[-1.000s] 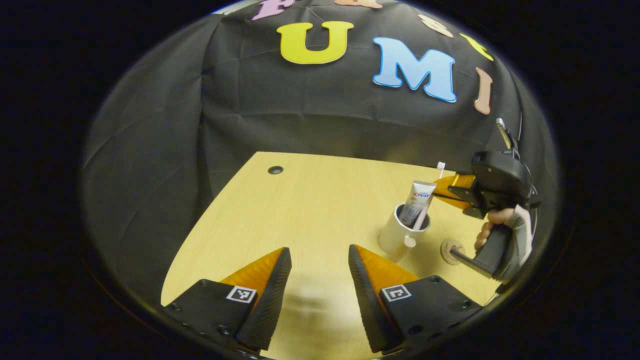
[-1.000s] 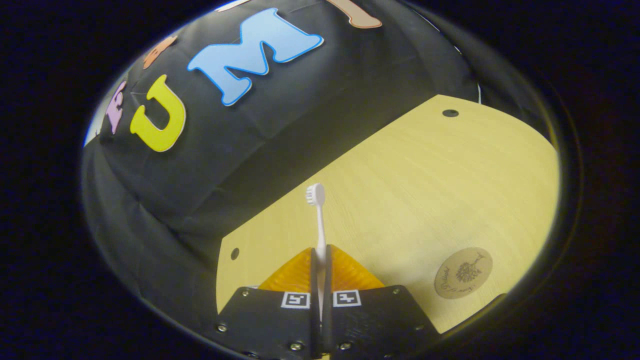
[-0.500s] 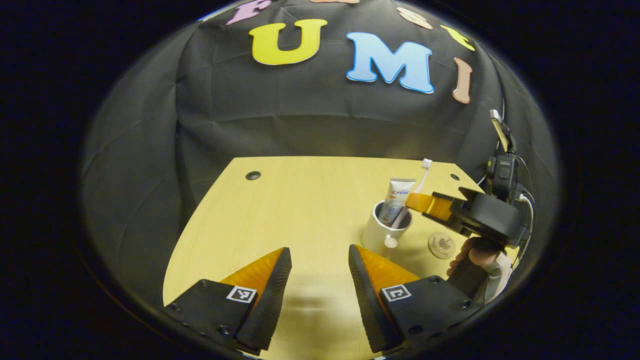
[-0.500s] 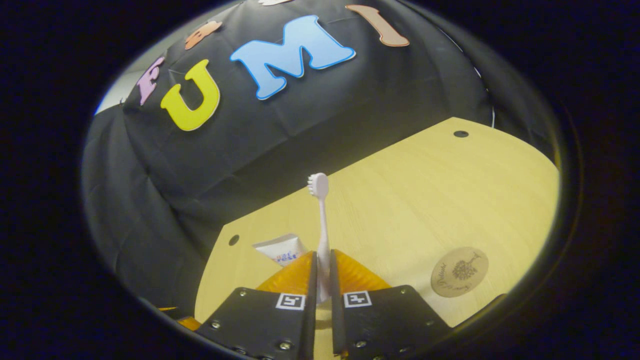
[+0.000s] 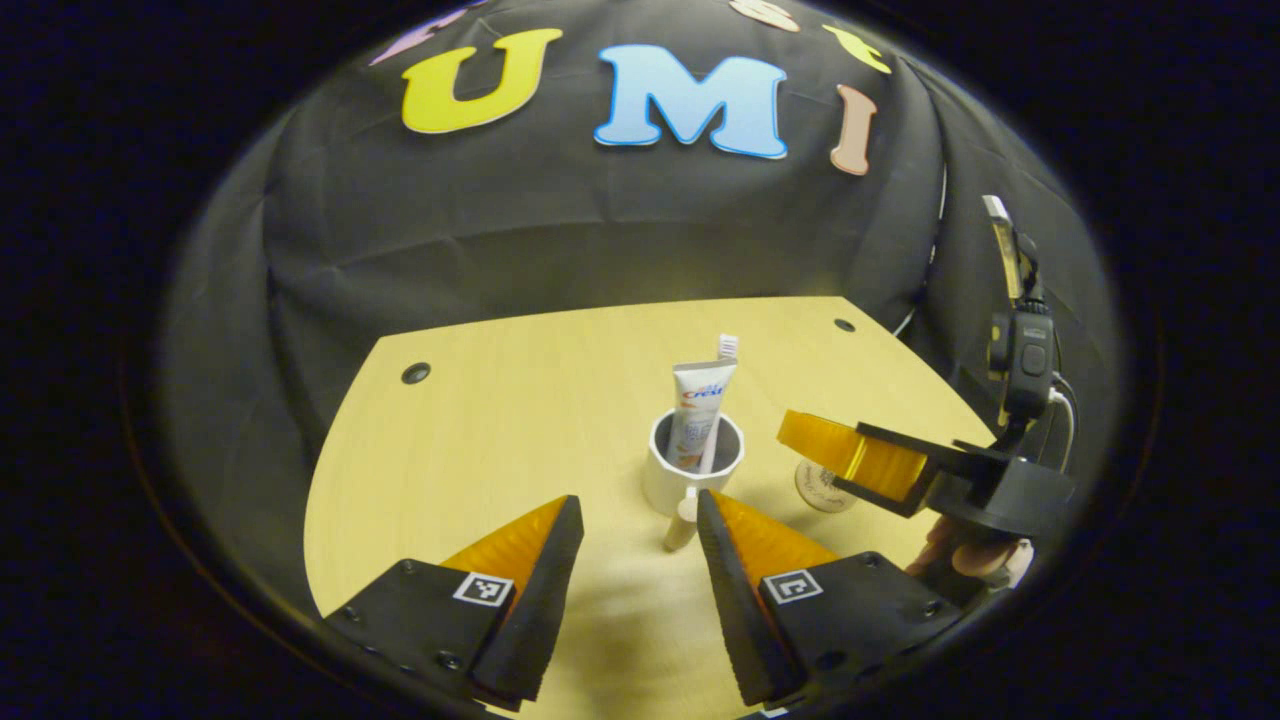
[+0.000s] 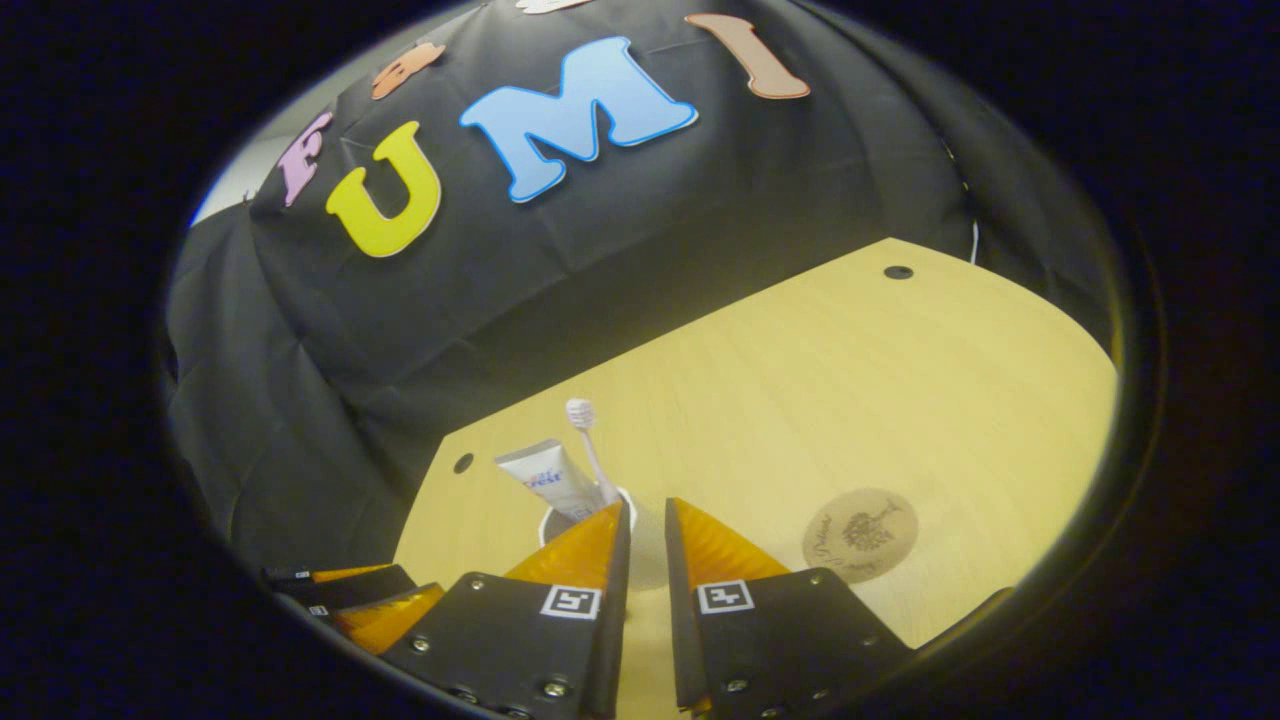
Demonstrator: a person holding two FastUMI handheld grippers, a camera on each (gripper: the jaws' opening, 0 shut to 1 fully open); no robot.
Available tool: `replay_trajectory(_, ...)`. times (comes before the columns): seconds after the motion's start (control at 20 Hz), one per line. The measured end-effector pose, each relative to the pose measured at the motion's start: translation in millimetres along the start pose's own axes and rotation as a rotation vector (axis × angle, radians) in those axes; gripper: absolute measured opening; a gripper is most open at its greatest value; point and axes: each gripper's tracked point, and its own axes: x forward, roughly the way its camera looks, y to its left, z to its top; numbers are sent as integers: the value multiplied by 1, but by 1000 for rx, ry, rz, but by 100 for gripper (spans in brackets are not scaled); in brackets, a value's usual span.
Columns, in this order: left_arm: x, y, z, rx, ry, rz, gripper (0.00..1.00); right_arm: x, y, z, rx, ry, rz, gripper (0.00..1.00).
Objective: Put the toothbrush and toothpaste on the desktop into the cup, then pick up the cup and place it on the coaster on the desktop.
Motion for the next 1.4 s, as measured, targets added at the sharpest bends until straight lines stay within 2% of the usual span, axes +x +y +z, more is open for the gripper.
replay_trajectory(0.05, 9, -7, 3, 14, 22, -21, 75, -5, -11, 3, 10, -1, -17, 21)
replay_trajectory(0.3, 44, -23, -18, 35, 219, -97, 77, -38, -74, 20, 62, -27, -122, 21)
replay_trajectory(0.6, 79, -32, -46, 92, 435, -130, 76, -76, -144, 24, 155, -50, -253, 21)
replay_trajectory(0.9, 116, -22, -70, 137, 604, -95, 75, -113, -192, 16, 218, -62, -357, 21)
replay_trajectory(1.2, 141, -20, -81, 149, 664, -72, 77, -129, -221, 11, 272, -56, -409, 21)
replay_trajectory(1.3, 143, -22, -79, 148, 658, -62, 71, -131, -225, 9, 274, -47, -417, 21)
replay_trajectory(1.4, 146, -24, -80, 158, 661, -59, 49, -132, -229, 9, 282, -38, -421, 21)
